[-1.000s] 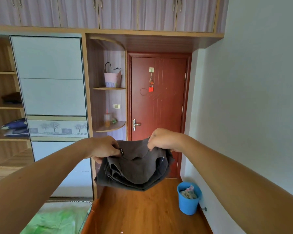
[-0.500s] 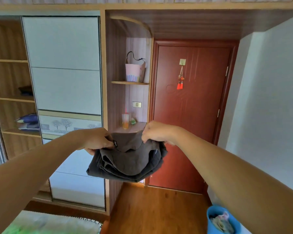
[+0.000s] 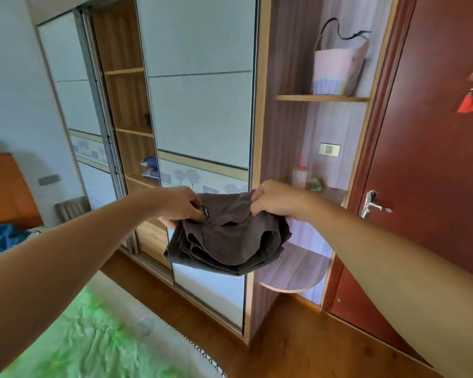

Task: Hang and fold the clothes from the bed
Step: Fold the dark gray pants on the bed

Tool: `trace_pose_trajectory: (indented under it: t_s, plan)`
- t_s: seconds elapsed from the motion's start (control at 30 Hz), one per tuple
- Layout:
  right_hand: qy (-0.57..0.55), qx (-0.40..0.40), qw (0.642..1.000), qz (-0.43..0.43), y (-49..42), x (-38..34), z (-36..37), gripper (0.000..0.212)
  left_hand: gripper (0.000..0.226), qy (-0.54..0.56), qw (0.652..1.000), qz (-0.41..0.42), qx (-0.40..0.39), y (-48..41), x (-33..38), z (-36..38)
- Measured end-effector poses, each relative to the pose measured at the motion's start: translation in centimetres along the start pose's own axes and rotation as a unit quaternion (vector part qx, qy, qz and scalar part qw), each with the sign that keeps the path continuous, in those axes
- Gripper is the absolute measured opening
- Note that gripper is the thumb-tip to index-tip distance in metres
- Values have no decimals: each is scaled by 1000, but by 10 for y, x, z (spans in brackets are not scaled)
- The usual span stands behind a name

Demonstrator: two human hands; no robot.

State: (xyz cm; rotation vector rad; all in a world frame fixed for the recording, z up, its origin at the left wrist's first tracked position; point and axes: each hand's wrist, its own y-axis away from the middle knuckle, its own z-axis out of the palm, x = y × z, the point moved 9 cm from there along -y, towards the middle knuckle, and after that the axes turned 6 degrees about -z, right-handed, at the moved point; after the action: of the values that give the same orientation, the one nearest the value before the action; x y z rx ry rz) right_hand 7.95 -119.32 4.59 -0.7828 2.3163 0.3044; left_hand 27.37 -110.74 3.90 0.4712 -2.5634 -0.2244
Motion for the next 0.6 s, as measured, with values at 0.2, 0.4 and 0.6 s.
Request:
trace_pose_trajectory:
  t_s: [0.2, 0.4, 0.6]
  plan:
    - [-7, -67, 996, -61, -115, 32, 3, 27, 33, 41, 996, -74, 31, -79, -11, -1]
    - [26, -128, 985, -117, -201, 19, 21, 37, 36, 84, 983, -153, 56, -121, -41, -20]
    - [30, -161, 972, -171, -278, -3, 59, 38, 33, 98, 970, -207, 80, -161, -94, -34]
